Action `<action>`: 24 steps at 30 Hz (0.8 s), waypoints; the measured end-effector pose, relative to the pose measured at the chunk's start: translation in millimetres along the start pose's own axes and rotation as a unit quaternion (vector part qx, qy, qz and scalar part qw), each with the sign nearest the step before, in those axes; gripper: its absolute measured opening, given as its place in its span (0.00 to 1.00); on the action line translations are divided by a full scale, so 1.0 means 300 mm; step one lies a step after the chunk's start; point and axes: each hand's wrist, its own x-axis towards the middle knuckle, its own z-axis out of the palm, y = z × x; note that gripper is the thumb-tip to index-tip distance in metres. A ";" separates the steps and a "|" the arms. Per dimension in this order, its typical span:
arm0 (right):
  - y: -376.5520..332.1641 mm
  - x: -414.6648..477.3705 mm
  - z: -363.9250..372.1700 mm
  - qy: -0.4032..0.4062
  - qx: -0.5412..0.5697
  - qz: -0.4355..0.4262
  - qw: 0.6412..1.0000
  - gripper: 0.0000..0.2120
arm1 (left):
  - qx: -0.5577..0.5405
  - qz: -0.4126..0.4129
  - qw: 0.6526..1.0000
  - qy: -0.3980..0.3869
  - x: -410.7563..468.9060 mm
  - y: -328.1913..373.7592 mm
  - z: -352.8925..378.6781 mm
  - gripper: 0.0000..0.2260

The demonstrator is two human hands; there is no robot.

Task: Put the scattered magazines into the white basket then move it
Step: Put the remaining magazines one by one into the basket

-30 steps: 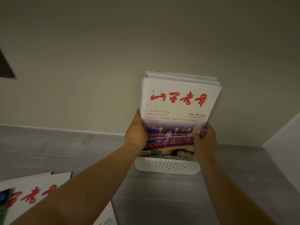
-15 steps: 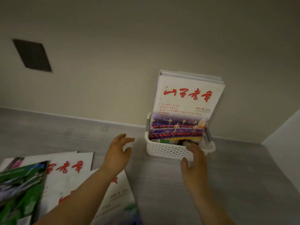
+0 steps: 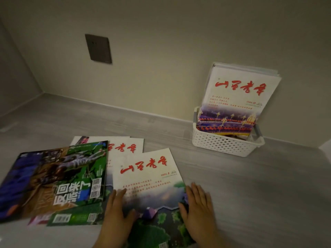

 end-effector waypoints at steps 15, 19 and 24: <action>0.008 -0.013 -0.015 -0.038 0.120 0.050 0.991 0.30 | -0.087 0.032 0.991 -0.099 0.041 0.078 -0.101 0.15; 0.002 0.006 -0.113 -0.042 0.401 0.133 0.905 0.31 | -0.106 0.087 0.985 -0.103 0.023 0.130 -0.128 0.16; 0.074 0.081 -0.253 -0.067 0.603 0.151 0.780 0.20 | -0.105 0.218 0.962 -0.125 0.005 0.261 -0.154 0.19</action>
